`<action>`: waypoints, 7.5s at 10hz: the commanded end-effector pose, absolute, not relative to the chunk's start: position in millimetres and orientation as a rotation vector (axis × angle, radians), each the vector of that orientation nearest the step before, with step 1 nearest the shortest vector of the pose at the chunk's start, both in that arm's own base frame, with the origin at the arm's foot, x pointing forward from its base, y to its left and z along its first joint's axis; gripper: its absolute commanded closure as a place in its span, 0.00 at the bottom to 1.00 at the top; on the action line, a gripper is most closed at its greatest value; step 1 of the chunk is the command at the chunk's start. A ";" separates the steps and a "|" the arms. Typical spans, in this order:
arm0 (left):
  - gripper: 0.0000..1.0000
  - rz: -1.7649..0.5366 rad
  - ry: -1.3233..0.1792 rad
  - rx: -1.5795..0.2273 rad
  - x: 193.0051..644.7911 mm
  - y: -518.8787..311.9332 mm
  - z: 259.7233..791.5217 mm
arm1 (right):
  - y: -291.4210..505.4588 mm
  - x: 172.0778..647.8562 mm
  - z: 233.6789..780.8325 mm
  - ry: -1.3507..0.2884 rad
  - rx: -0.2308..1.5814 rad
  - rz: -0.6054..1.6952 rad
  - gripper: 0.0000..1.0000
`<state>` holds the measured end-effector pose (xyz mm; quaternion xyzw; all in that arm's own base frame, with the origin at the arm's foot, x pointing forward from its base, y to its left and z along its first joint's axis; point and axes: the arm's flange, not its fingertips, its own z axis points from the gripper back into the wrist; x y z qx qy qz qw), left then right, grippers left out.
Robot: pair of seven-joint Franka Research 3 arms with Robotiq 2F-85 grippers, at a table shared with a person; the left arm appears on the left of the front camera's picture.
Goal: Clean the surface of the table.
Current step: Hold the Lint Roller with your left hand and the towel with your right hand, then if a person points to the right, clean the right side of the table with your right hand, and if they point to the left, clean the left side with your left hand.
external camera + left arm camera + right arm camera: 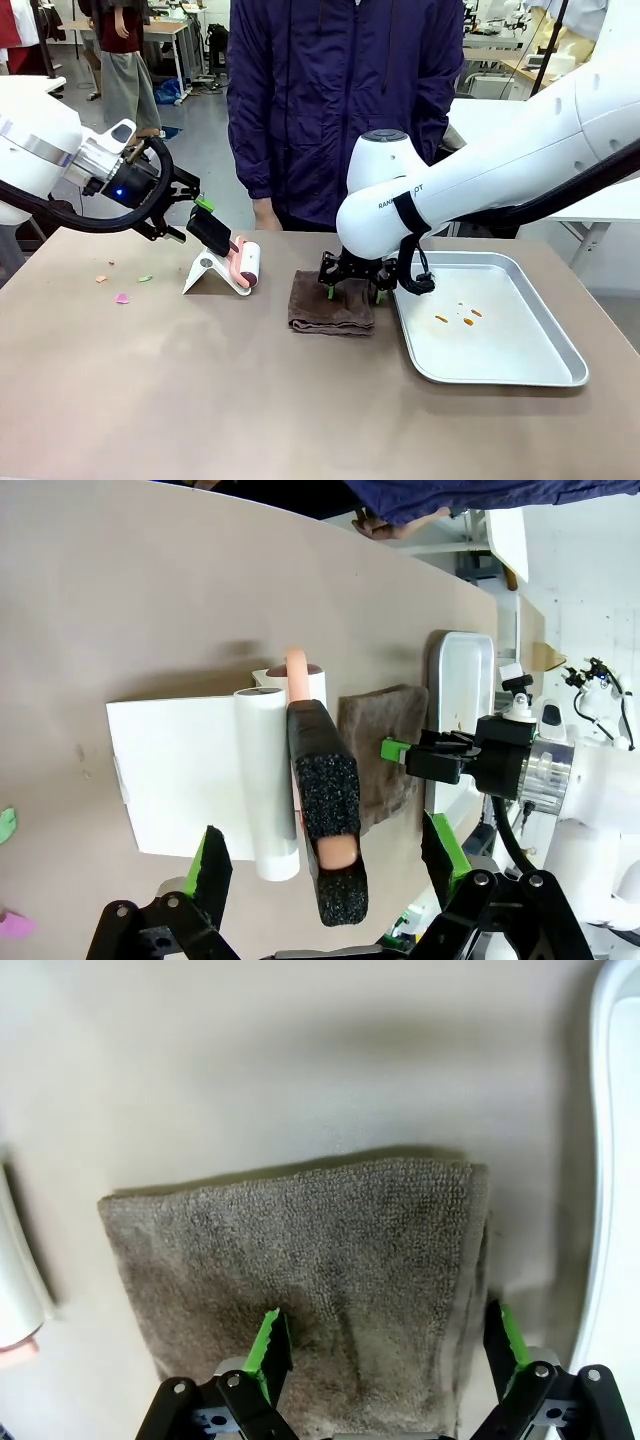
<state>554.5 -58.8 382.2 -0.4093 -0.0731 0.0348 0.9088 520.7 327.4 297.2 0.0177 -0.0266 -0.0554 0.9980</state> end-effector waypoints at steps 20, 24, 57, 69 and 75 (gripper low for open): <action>1.00 -0.041 -0.262 -1.030 527.2 -52.8 419.2 | 274.8 490.3 345.5 -0.017 0.356 -0.105 1.00; 1.00 -0.110 -0.293 -1.142 475.1 -8.4 463.6 | 210.4 435.7 372.5 -0.018 0.830 0.066 1.00; 1.00 0.071 -0.256 -1.456 312.3 295.6 421.4 | -155.2 296.9 445.9 -0.300 1.519 -0.398 1.00; 0.78 0.260 -0.354 -1.079 356.7 275.8 397.5 | -155.2 296.9 445.9 -0.300 1.519 -0.398 1.00; 0.78 0.387 -0.377 -0.884 393.7 267.0 348.8 | -155.2 296.9 445.9 -0.300 1.519 -0.398 1.00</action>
